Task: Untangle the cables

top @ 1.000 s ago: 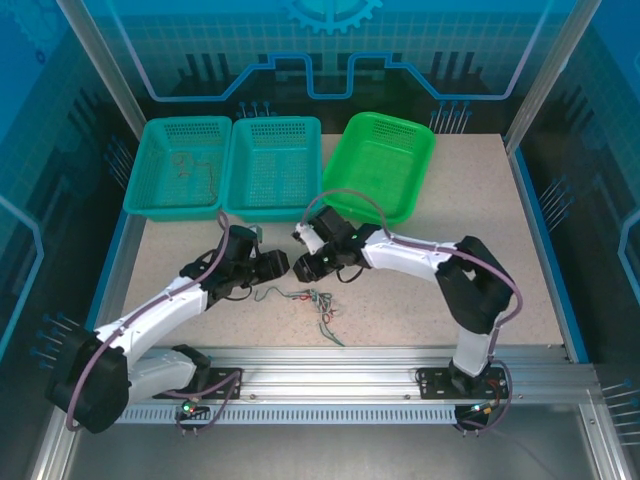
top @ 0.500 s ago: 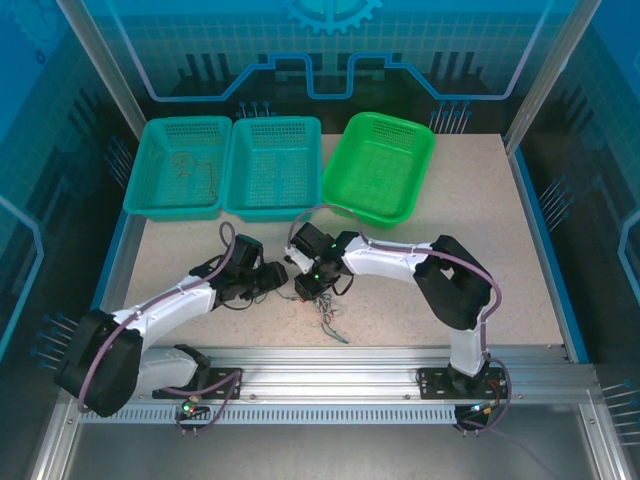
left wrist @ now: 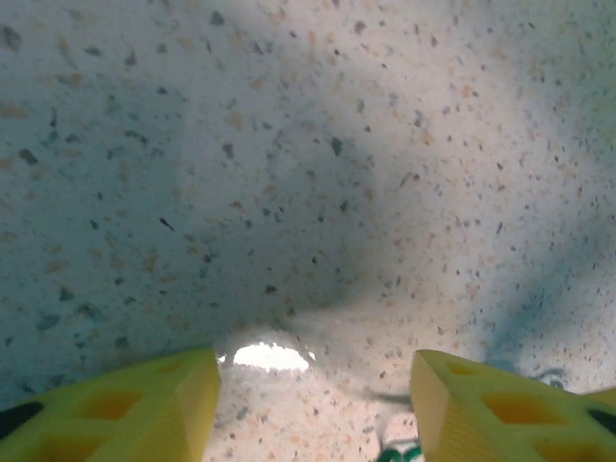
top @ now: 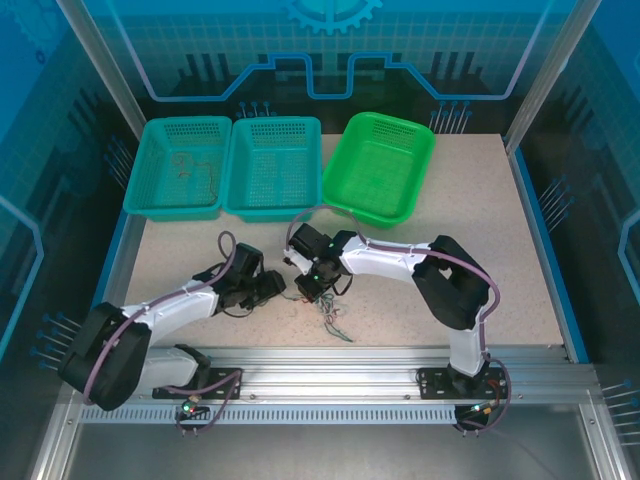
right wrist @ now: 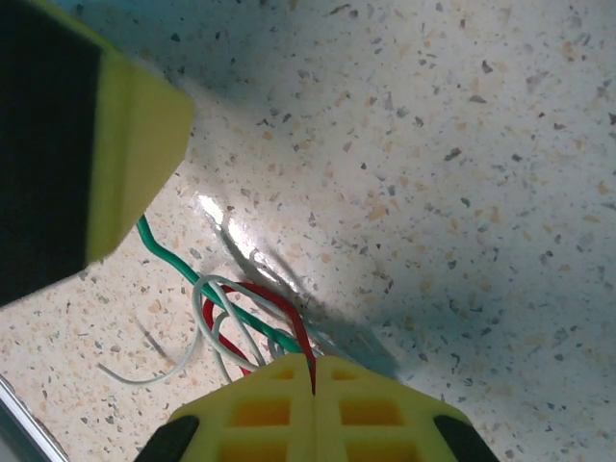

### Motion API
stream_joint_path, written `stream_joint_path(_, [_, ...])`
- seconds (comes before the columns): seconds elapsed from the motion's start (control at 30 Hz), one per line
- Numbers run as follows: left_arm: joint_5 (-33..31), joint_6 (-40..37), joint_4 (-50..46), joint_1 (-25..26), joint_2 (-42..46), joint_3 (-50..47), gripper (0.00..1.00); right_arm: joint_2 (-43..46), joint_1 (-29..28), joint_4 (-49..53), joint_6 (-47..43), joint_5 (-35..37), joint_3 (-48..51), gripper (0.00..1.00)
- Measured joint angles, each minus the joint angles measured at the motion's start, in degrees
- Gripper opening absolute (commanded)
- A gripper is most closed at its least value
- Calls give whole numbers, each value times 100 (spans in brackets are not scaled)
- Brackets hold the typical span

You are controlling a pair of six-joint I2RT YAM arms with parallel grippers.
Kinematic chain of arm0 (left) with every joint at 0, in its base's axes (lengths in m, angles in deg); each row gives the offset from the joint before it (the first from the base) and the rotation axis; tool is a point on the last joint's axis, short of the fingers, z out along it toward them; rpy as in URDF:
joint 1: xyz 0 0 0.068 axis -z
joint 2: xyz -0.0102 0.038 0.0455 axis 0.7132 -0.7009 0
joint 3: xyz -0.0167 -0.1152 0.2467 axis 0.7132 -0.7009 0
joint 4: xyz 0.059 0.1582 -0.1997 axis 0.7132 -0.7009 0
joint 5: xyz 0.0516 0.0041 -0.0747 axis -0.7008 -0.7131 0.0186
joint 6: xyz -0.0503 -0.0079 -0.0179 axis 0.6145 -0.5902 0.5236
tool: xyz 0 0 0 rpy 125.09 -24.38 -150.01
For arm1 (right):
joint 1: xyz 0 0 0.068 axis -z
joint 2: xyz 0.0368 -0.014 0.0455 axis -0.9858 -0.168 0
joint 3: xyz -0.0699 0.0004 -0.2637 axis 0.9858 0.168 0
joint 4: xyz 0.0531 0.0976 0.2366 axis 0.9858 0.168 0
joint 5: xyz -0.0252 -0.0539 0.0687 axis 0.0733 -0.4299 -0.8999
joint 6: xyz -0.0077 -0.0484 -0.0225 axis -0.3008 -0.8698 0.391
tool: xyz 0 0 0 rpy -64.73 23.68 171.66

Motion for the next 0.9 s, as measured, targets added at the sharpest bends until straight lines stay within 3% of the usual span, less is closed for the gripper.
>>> stream_joint_path(0.13, [216,168,295,-146,-199,-118,33,286,35,-385,214,-262,289,0])
stream_joint_path(0.27, [317,516,345,-306,-378,-170,0,855,219,-979,682,-603,745,0])
stream_joint_path(0.43, [610,754,1021,-319,-577,-251,0,1582,518,-1626,1211,-787,1233,0])
stream_joint_path(0.7, [605,726,1200,-302,-518,-334,0,2741,1296,-2551,1985,-852,2168,0])
stream_joint_path(0.8, [651,605,1493,-179,-251,-538,15,2785,1311,-2553,2002,-837,2168,0])
stream_joint_path(0.9, [719,402,1530,-31,490,-671,24,2789,1388,-2566,2260,-815,2205,0])
